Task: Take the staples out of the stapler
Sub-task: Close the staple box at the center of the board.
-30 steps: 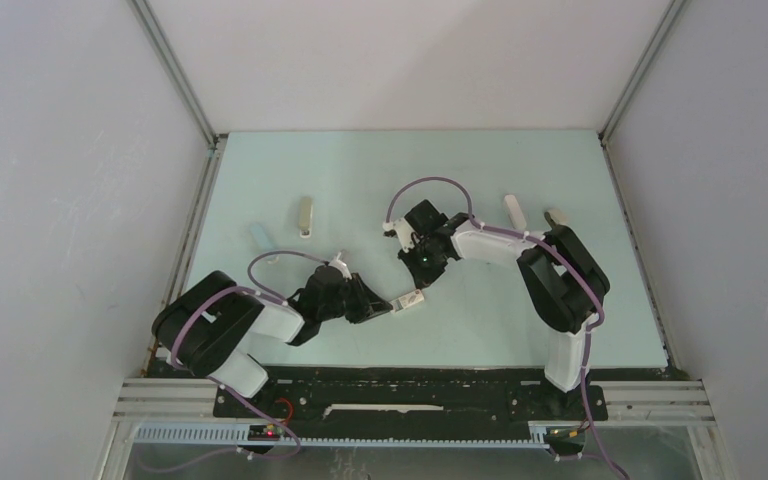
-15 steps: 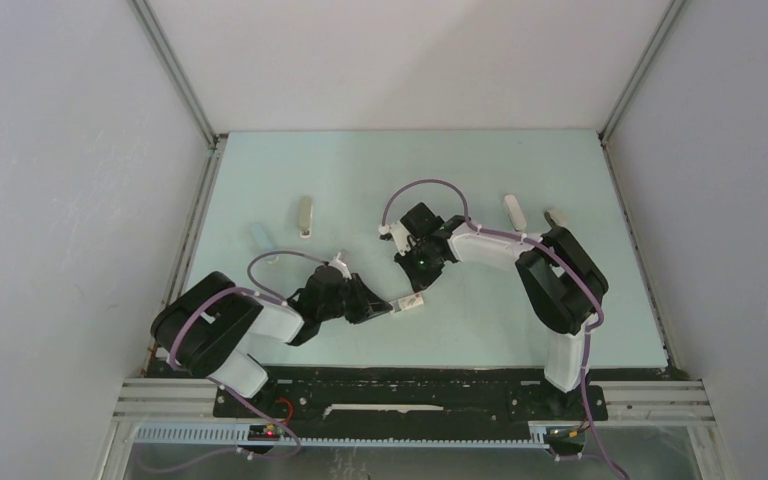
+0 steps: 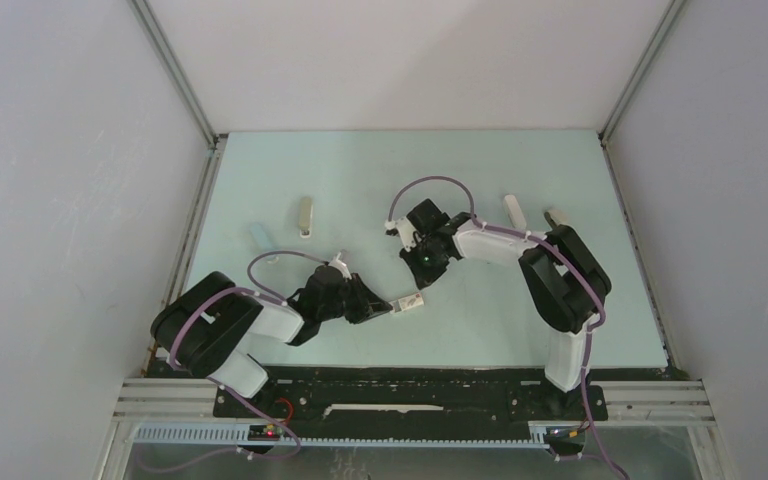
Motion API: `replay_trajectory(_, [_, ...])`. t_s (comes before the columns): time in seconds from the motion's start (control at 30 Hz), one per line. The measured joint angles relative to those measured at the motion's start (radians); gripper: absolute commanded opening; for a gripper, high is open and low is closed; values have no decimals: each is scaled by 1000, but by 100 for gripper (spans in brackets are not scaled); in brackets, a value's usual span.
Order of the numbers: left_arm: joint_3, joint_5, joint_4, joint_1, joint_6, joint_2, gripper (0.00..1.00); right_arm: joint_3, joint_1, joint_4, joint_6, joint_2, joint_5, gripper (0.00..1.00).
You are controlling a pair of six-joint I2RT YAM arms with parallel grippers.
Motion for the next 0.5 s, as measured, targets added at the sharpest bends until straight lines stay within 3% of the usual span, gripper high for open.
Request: replay_trajectory(0.5, [0,0,0,0,0,0,15,-131,-83,9,0,-102,6,17])
